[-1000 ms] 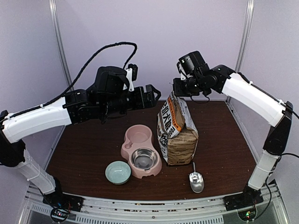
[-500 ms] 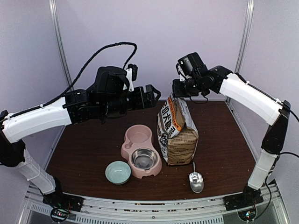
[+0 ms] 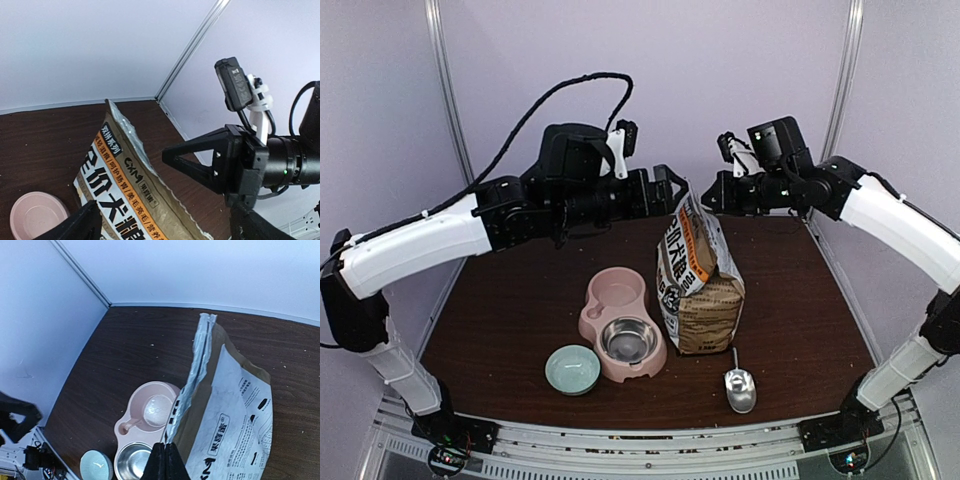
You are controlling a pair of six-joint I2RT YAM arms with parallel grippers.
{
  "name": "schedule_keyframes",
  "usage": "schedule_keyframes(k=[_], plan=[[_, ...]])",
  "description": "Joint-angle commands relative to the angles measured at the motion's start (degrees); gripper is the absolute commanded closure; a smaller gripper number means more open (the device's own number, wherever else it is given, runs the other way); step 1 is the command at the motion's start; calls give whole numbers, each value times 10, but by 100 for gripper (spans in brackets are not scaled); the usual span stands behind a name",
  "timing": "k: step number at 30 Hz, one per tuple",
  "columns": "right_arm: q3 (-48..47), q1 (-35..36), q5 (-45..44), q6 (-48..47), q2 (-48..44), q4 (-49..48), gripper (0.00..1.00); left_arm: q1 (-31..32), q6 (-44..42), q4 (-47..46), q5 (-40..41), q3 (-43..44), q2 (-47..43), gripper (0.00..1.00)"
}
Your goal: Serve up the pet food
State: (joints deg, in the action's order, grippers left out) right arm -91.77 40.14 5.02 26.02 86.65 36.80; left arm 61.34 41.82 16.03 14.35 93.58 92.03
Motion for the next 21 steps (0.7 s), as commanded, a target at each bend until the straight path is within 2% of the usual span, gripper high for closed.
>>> schedule_keyframes(k=[1, 5, 8, 13, 21], plan=[[37, 1, 65, 14, -40, -47, 100, -2, -7, -27, -52, 53, 52, 8], [60, 0, 54, 9, -59, -44, 100, -3, 5, -22, -54, 77, 82, 9], [65, 1, 38, 4, -65, -30, 100, -12, 21, -21, -65, 82, 94, 16], [49, -10, 21, 1, -45, -19, 86, -24, 27, -17, -52, 77, 95, 22], [-38, -30, -28, -14, 39, 24, 78, -49, 27, 1, -51, 75, 95, 22]])
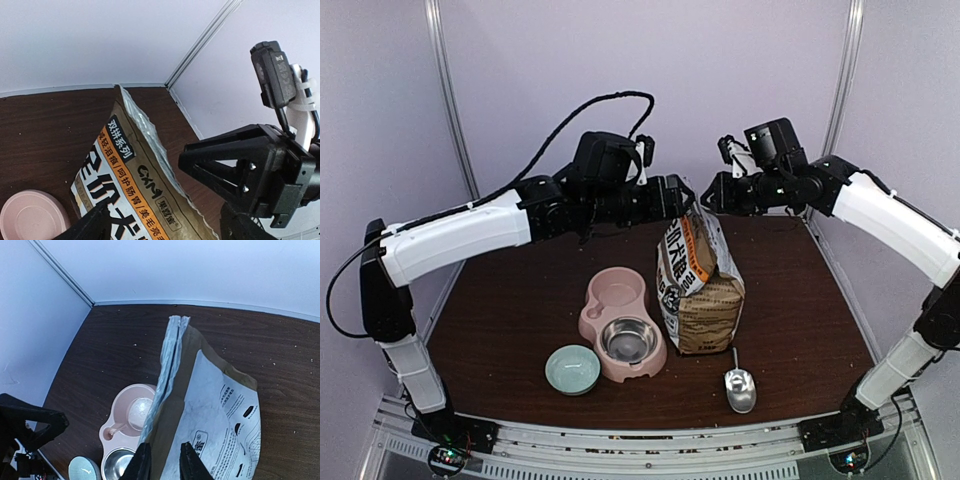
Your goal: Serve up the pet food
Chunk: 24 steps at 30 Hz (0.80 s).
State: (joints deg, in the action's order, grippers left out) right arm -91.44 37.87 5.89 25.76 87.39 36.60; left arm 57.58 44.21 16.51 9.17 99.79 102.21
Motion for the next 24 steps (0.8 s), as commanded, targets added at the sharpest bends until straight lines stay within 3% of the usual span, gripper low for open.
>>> schedule_keyframes(k=[1, 24], plan=[[-51, -8, -39, -15, 41, 30, 78, -14, 2, -2, 1, 12, -7, 22], [-147, -10, -58, -29, 106, 50, 75, -17, -5, -8, -5, 6, -7, 21]])
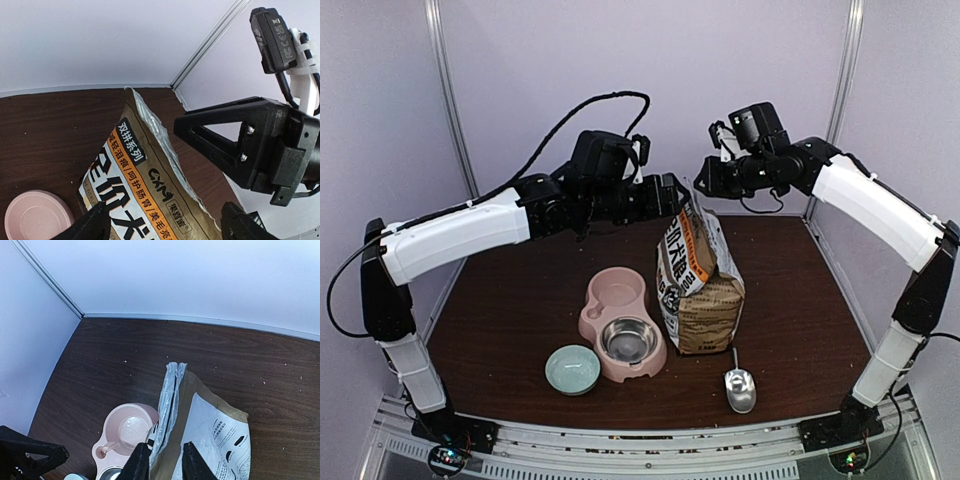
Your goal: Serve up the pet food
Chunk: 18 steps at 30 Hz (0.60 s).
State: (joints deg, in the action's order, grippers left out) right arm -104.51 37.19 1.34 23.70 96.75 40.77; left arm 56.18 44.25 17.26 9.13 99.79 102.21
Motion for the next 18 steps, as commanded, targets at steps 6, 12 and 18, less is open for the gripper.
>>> schedule_keyframes(k=[6, 12, 18], plan=[[-13, -4, -12, -11, 22, 15, 77, -3, -4, -17, -6, 3, -7, 21], [-5, -4, -19, -14, 24, 18, 85, -3, -3, -18, -7, 1, -7, 21], [-3, -4, -17, -18, 31, 28, 87, -3, -3, -19, -7, -1, -7, 20]])
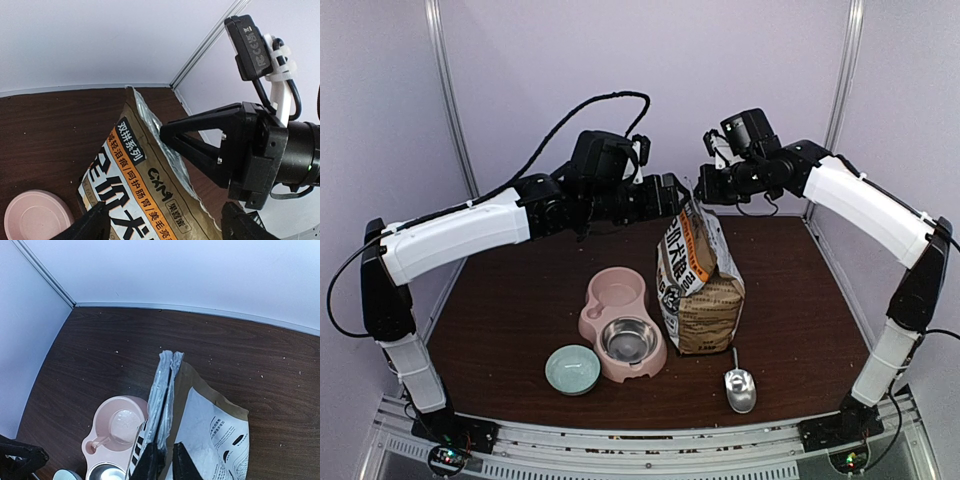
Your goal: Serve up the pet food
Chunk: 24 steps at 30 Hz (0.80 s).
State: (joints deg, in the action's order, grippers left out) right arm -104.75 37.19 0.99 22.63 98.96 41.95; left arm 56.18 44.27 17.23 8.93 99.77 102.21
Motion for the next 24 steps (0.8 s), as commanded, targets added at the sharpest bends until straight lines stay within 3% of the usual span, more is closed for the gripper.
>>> schedule_keyframes(k=[1, 24], plan=[[-1, -3, -11, -8, 11, 18, 87, -3, -2, -19, -5, -1, -7, 20], [-4, 5, 38, -18, 14, 34, 81, -3, 1, -23, -7, -7, -8, 20]])
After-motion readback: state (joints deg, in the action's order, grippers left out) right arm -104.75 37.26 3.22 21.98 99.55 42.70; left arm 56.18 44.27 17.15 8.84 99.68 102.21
